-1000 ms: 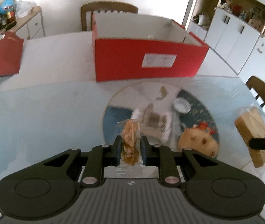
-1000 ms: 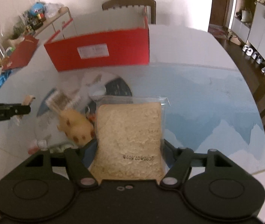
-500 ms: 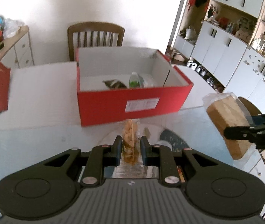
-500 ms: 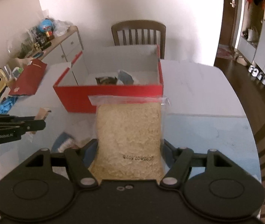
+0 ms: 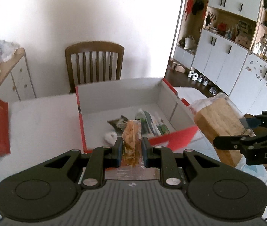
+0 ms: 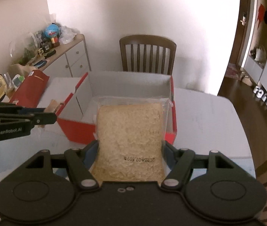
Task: Organize objects
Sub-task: 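Carry the orange snack bag and bread bag with both tools over the red box, then open both tools to drop the snack bag and bread bag in the box, then move both tools back from the box to the items on the table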
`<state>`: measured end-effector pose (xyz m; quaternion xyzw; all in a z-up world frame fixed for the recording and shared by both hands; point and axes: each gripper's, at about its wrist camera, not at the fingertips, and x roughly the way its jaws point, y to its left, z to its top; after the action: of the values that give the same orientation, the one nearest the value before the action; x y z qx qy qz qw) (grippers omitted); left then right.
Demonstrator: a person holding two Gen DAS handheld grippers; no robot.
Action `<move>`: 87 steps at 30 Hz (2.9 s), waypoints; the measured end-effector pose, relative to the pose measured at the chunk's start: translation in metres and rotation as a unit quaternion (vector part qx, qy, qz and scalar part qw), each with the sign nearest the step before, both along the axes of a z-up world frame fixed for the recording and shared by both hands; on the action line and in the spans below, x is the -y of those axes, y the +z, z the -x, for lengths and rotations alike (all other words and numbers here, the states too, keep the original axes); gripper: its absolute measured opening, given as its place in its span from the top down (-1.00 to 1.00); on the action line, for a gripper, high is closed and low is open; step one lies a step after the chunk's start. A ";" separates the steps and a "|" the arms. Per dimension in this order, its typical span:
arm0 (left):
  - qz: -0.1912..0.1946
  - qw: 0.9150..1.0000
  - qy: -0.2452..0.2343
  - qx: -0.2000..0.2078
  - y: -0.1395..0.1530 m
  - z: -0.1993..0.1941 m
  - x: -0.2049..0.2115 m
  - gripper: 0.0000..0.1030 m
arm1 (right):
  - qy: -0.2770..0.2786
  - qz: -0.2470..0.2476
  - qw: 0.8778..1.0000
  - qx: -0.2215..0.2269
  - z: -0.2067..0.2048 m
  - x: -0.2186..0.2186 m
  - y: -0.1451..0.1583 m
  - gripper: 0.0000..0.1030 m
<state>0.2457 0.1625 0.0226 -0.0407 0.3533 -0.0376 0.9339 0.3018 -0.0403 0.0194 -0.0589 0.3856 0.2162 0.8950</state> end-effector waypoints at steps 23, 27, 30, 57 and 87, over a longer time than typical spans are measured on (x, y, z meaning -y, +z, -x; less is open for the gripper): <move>-0.083 0.995 -0.038 -0.051 -0.042 -0.114 0.003 0.62 | -0.026 0.028 0.999 -0.017 -0.115 -0.044 -0.035 -0.36; -0.088 0.993 -0.035 -0.075 -0.061 -0.130 0.002 0.62 | -0.025 0.035 0.999 -0.030 -0.128 -0.051 -0.051 -0.36; -0.084 0.992 -0.030 -0.091 -0.071 -0.139 -0.002 0.62 | -0.023 0.042 0.998 -0.038 -0.134 -0.054 -0.063 -0.36; -0.084 0.980 -0.040 -0.178 -0.115 -0.168 0.012 0.57 | -0.025 0.015 0.997 -0.067 -0.138 -0.044 -0.079 -0.67; -0.034 0.996 -0.028 -0.082 -0.030 -0.070 0.019 0.47 | 0.033 0.000 0.999 -0.010 -0.016 0.008 -0.014 -0.90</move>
<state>0.3159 0.1432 -0.0075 -0.0019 0.4308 -0.0487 0.9011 0.3179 -0.0483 0.0055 -0.0699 0.3923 0.2464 0.8835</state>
